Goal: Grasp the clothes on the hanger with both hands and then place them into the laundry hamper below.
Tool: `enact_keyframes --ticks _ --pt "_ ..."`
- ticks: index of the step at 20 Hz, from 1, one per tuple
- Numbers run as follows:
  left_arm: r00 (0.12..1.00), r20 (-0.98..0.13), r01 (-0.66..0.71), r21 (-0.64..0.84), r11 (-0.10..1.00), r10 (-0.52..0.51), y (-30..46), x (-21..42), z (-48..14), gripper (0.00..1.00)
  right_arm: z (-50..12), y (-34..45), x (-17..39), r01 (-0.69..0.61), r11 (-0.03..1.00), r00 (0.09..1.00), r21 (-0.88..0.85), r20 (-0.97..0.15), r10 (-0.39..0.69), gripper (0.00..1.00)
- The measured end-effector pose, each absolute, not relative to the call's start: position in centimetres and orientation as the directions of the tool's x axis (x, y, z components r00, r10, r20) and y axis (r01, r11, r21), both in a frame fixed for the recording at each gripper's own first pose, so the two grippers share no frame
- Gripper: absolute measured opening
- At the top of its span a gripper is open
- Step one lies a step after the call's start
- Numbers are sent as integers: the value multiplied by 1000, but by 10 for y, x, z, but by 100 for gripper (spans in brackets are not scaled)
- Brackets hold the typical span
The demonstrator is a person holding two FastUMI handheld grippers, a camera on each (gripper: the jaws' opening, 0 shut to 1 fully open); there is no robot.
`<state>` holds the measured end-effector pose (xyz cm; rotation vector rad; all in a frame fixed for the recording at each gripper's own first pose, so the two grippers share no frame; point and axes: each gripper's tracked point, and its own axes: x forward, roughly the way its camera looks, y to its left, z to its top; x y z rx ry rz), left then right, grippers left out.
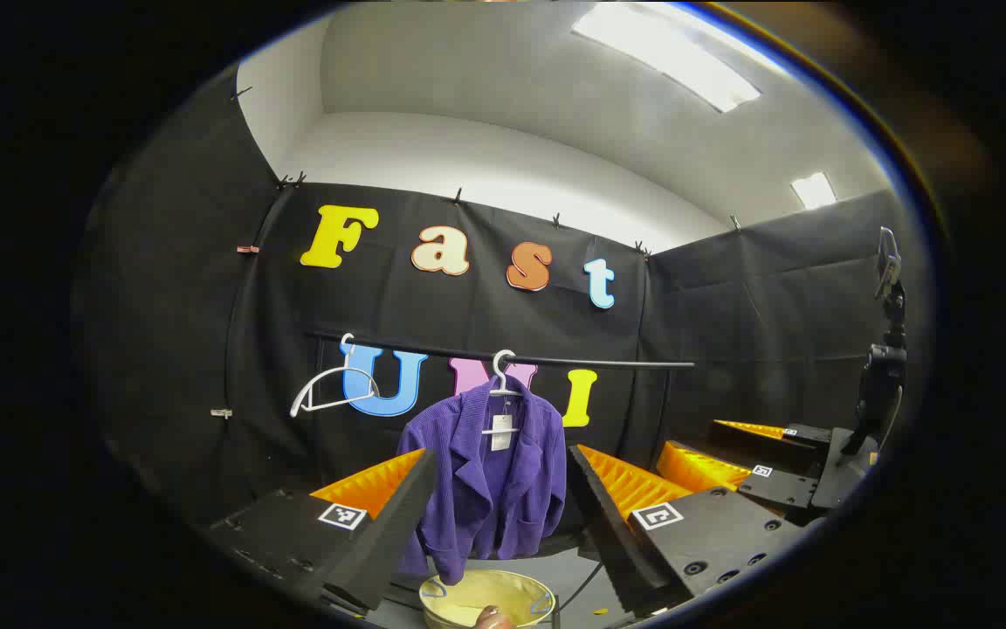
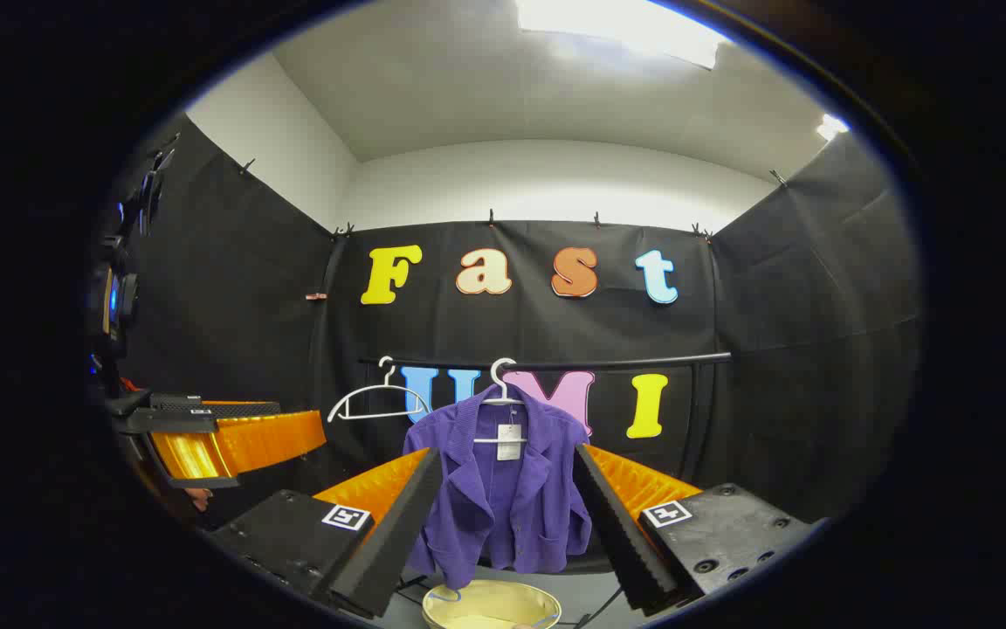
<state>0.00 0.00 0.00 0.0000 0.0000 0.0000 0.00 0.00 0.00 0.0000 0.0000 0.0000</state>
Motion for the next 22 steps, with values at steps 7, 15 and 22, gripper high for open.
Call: enact_keyframes --ticks 7,15,22 --pt "1000 4 -28 -12 1000 29 7 -6 2 94 -1 21 5 -62 998 998 -4 -4 62 97" --pt "999 1 -36 -9 999 36 13 -10 2 94 -5 31 6 -79 997 997 -3 -21 78 97" --pt "1000 0 -27 -2 1000 27 26 -20 7 94 -11 48 5 -70 998 997 -5 -35 69 97"
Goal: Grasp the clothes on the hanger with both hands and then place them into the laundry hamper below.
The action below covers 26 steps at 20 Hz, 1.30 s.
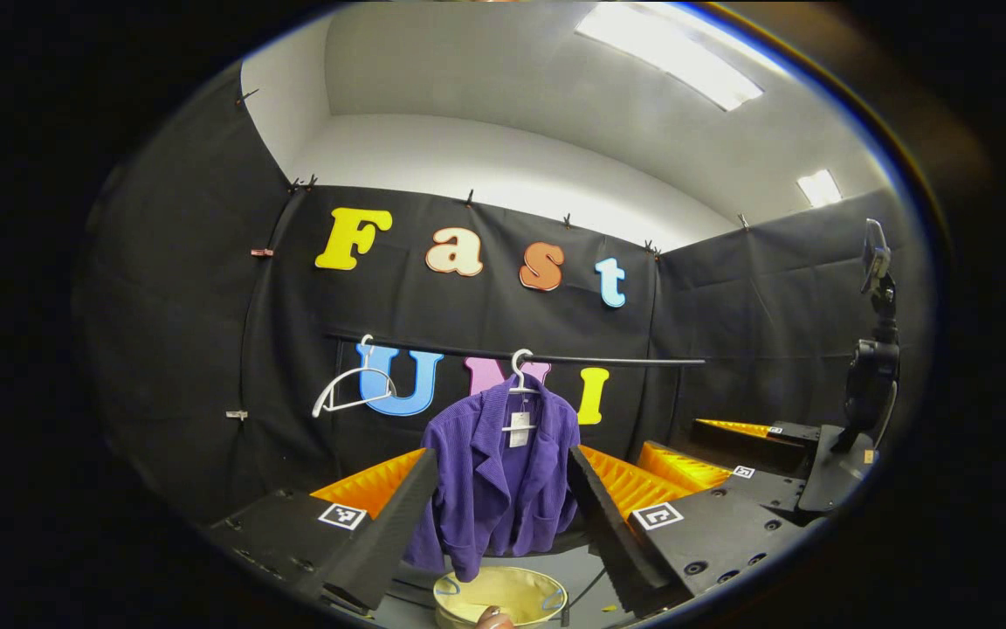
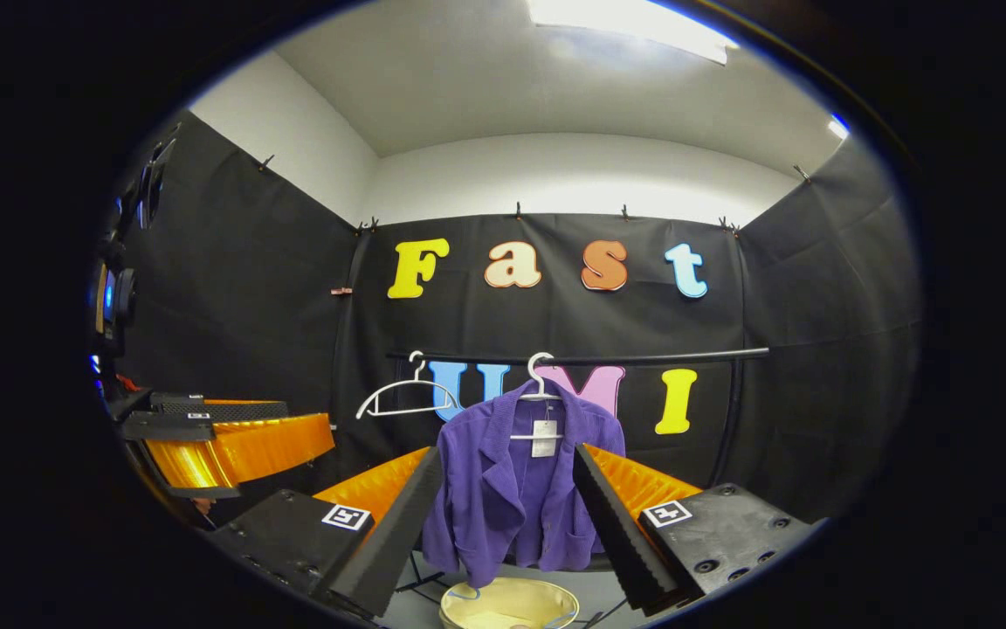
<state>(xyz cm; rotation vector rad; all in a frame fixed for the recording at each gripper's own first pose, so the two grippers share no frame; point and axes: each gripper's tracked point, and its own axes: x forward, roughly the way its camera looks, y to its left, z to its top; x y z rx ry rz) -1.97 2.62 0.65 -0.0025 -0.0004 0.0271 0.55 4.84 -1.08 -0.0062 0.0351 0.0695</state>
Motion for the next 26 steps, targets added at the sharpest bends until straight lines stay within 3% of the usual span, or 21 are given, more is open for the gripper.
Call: enact_keyframes --ticks 8,14,22,26 --pt "999 -34 -39 13 999 40 80 -37 -2 94 -24 90 9 -48 999 998 -10 -49 48 97" --pt "995 -38 -87 3 996 87 103 -10 -13 95 -42 95 52 -74 997 996 -9 -55 73 97" --pt "992 10 -125 -3 992 125 88 117 -27 95 -76 28 167 -112 993 992 -38 -55 110 97" --pt "992 4 -125 -8 992 125 67 182 -58 94 -125 -16 221 -91 995 987 -26 -132 87 98"
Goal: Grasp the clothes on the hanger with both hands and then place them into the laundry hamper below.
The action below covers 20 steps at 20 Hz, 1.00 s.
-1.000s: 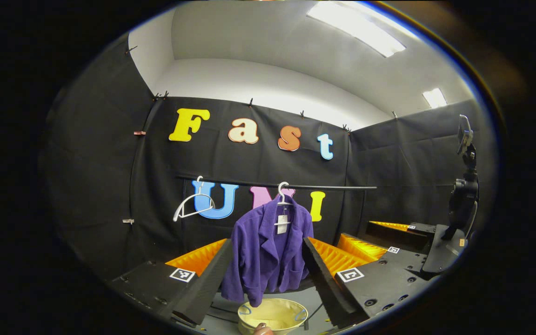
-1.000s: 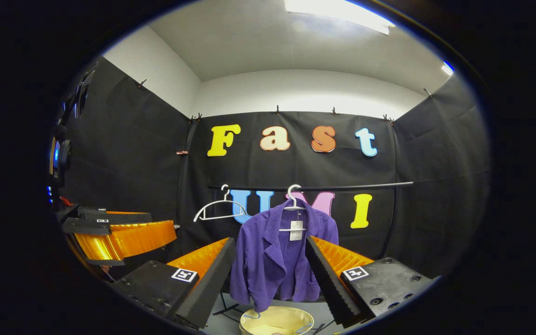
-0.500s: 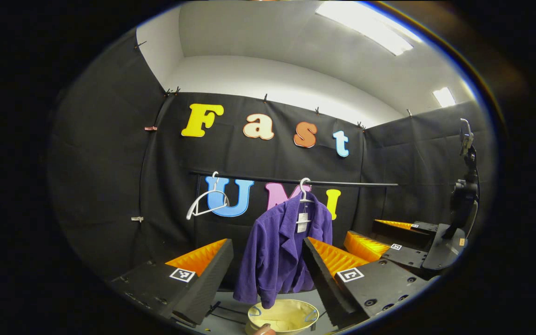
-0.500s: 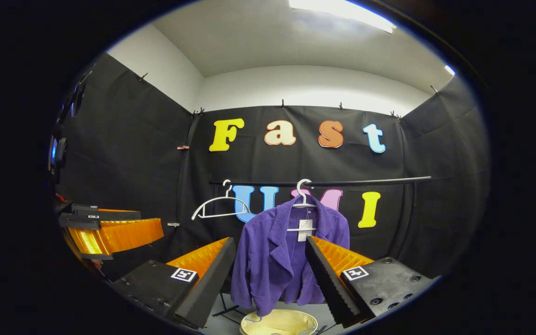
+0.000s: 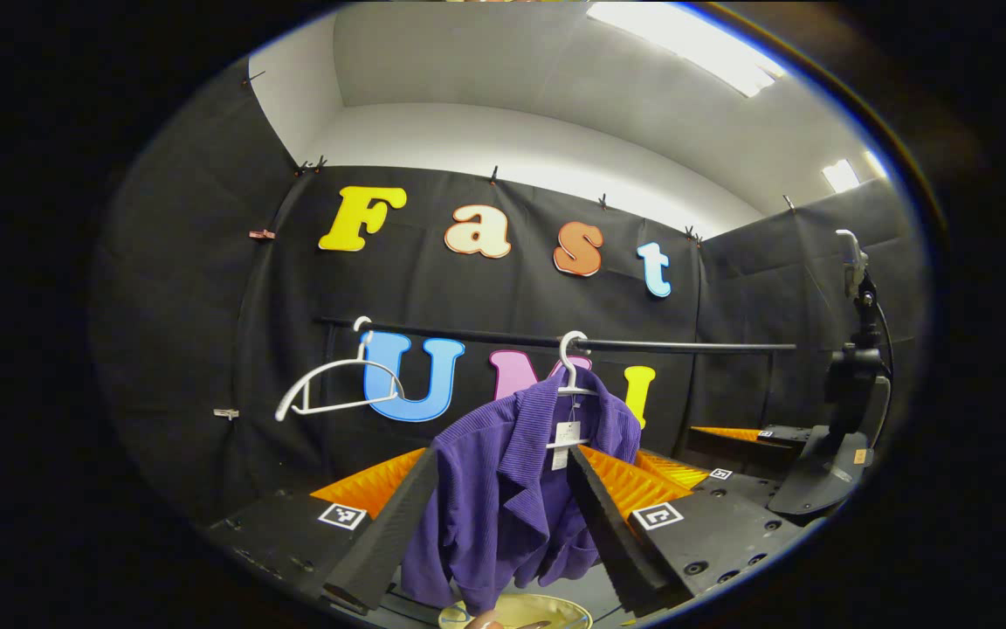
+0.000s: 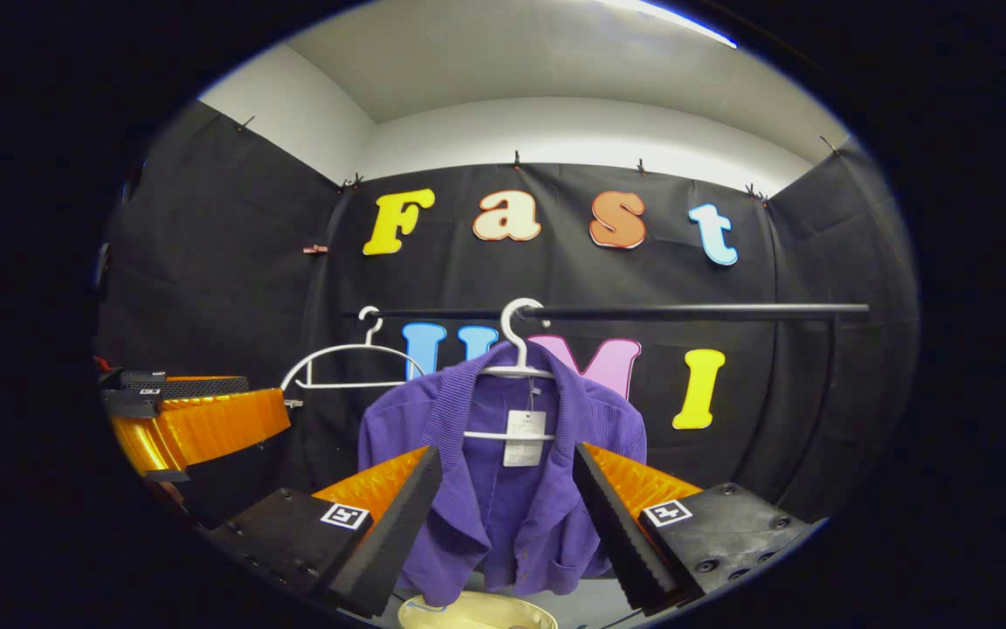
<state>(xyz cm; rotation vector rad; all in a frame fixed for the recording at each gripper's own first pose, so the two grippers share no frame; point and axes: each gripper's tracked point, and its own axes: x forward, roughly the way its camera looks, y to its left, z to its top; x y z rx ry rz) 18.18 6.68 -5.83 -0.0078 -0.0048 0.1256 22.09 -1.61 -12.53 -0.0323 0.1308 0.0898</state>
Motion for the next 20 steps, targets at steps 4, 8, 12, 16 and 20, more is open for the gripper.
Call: enact_keyframes --ticks 4,8,12,16,20 --pt "989 -32 -148 -46 988 146 57 230 -95 95 -164 -49 264 -64 998 984 -8 -166 62 99" --pt "977 -96 -191 -8 982 189 58 270 -135 95 -198 -64 299 -72 997 978 3 -198 71 98" --pt "968 -91 -237 -15 971 235 63 301 -155 95 -215 -59 327 -135 991 972 -7 -193 131 98" --pt "954 -139 -270 -28 962 264 67 323 -181 95 -225 -50 345 -188 982 966 -13 -185 183 98" --pt "948 -147 -286 -16 958 281 67 338 -193 95 -238 -53 360 -191 981 963 -28 -198 182 96"
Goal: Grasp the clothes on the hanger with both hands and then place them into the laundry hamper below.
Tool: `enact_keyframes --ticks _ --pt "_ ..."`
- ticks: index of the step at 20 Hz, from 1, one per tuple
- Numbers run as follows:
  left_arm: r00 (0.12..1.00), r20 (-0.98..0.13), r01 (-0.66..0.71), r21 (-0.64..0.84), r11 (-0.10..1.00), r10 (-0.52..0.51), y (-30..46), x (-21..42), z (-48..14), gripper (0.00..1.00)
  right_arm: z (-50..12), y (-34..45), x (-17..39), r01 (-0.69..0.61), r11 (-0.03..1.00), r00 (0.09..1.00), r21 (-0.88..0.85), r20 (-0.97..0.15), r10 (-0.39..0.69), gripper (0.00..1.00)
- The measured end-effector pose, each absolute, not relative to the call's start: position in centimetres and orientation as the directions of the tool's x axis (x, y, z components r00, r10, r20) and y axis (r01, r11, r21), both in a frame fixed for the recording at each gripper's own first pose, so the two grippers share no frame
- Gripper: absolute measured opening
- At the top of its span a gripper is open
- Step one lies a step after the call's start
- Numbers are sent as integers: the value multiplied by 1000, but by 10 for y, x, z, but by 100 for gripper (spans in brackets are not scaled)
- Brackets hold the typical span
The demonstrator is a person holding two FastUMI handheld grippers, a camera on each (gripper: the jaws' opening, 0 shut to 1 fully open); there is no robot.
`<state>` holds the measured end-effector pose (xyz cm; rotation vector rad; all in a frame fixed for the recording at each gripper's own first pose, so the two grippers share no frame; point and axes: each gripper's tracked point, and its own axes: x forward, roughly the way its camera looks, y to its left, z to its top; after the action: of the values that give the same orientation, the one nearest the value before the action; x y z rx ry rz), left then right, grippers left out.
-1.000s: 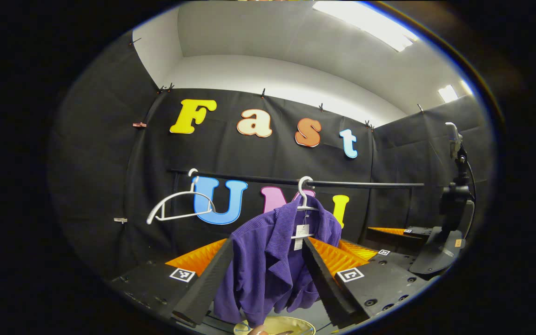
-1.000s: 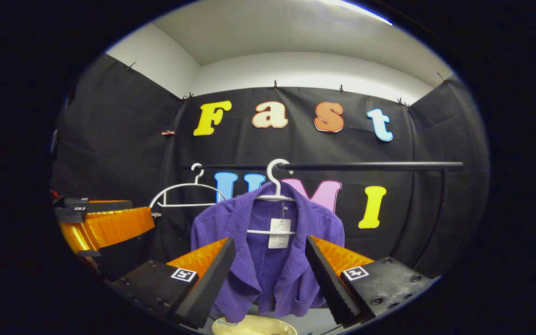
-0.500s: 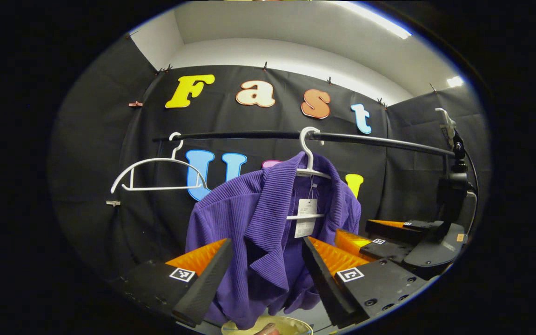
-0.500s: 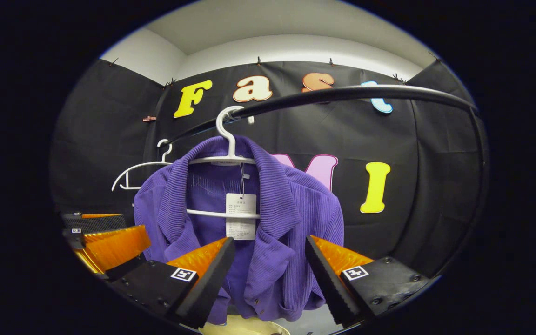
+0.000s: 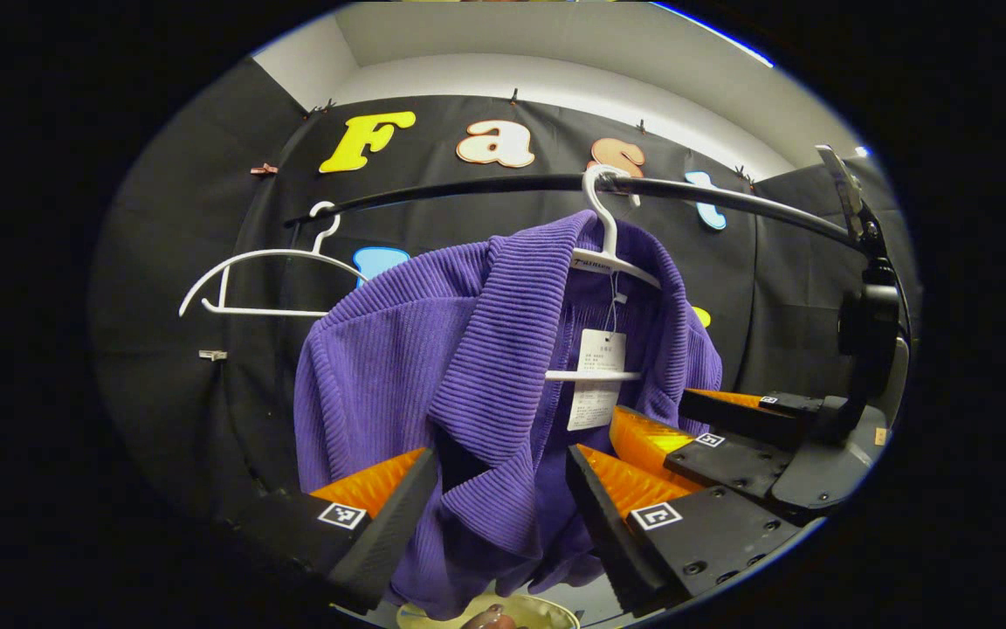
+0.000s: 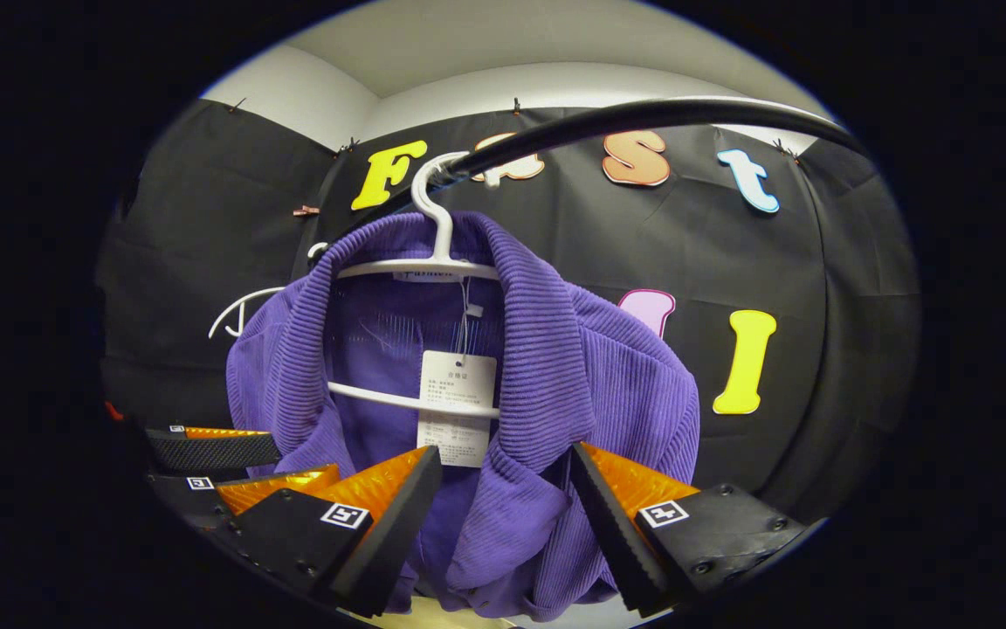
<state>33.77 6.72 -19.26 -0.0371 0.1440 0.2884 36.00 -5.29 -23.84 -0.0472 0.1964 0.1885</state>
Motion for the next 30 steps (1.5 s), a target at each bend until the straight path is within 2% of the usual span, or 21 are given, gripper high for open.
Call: enact_keyframes --ticks 3,6,7,8,9,10,12,13,14,21,25,28,29,30 --pt "940 -133 -321 -42 946 313 76 348 -193 94 -249 -59 366 -181 983 960 -23 -222 171 94" --pt "940 -114 -329 -67 942 321 74 358 -191 94 -253 -63 374 -159 987 964 -23 -221 150 75" --pt "936 -111 -340 -53 939 333 77 361 -192 94 -254 -65 375 -156 987 964 -29 -223 145 72" --pt "936 -110 -340 -44 939 334 76 364 -194 86 -257 -67 379 -151 988 964 -43 -227 138 63" --pt "939 -113 -331 -43 942 325 77 368 -196 84 -260 -74 379 -127 989 966 -75 -237 106 58" --pt "934 -123 -343 -42 939 336 78 366 -198 67 -261 -82 379 -102 989 968 -108 -238 74 43" --pt "924 -129 -368 -39 929 360 89 369 -198 33 -260 -77 380 -118 988 968 -99 -232 93 13" --pt "928 -133 -355 -38 934 347 85 371 -200 16 -261 -77 380 -120 989 968 -90 -232 96 14" --pt "931 -141 -344 -31 939 336 84 372 -201 7 -262 -78 381 -122 989 968 -89 -229 99 14" --pt "915 -145 -373 52 926 377 97 356 -186 5 -242 -103 374 -59 990 984 -125 -177 36 14" --pt "885 -68 -445 168 880 461 117 337 -150 5 -208 -125 369 2 991 994 -136 -105 -17 13" --pt "855 40 -510 245 824 517 135 321 -113 5 -176 -139 371 61 988 997 -141 -31 -66 14" --pt "848 61 -522 269 809 527 141 319 -108 5 -166 -139 373 70 988 997 -137 -7 -72 9" --pt "843 67 -529 283 800 533 145 319 -105 5 -159 -138 373 77 987 997 -138 15 -76 18"
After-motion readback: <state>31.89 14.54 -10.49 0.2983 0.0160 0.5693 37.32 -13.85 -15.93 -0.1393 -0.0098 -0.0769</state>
